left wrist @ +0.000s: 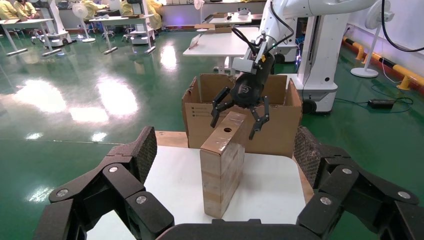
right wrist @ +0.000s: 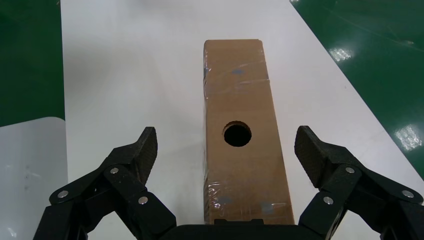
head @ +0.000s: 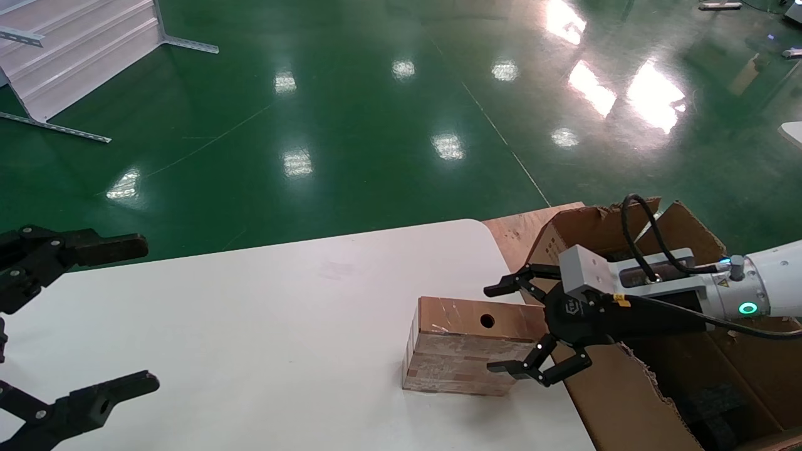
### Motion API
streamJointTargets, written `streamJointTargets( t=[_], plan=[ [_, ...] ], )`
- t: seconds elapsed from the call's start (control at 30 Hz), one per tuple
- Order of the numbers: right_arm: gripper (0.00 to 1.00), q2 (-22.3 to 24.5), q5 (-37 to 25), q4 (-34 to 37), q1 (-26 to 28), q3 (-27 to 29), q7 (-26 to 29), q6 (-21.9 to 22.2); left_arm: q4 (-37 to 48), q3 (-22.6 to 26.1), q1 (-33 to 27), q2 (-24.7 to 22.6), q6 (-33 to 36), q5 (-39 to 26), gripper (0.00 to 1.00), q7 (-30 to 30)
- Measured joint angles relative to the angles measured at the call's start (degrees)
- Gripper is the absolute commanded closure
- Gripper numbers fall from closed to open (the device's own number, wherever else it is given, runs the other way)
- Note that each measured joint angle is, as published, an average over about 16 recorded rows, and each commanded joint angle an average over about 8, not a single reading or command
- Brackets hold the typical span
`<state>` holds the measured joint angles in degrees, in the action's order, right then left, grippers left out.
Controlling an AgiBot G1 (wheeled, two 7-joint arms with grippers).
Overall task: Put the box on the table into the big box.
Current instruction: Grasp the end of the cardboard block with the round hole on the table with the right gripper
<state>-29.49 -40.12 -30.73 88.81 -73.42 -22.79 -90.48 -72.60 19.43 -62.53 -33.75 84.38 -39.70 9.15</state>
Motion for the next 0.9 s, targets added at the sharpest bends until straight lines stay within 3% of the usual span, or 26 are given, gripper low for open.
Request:
streamJointTargets(
  t=[0.1, 0.13, 0.37, 0.4, 0.9],
  plan=[
    [0.00, -0.01, 0.21, 0.10, 0.04, -0.08, -0.05, -0.02, 0.00, 0.00, 0.00, 0.00, 0.00, 0.00, 0.00, 0.00],
    [0.07, -0.02, 0.26, 0.12, 0.04, -0.09, -0.05, -0.02, 0.00, 0.00, 0.00, 0.00, 0.00, 0.00, 0.00, 0.00],
    [0.94, -0.02, 0.29, 0.11, 0.04, -0.09, -0.04, -0.03, 0.01, 0.00, 0.01, 0.00, -0.01, 0.01, 0.00, 0.00],
    [1.00, -0.02, 0.26, 0.10, 0.04, -0.08, -0.04, -0.03, 0.01, 0.00, 0.01, 0.00, -0.01, 0.01, 0.00, 0.00],
    [1.00, -0.02, -0.10, -0.02, 0.03, -0.01, -0.03, -0.02, 0.01, 0.00, 0.01, 0.00, -0.01, 0.01, 0.00, 0.00]
  ],
)
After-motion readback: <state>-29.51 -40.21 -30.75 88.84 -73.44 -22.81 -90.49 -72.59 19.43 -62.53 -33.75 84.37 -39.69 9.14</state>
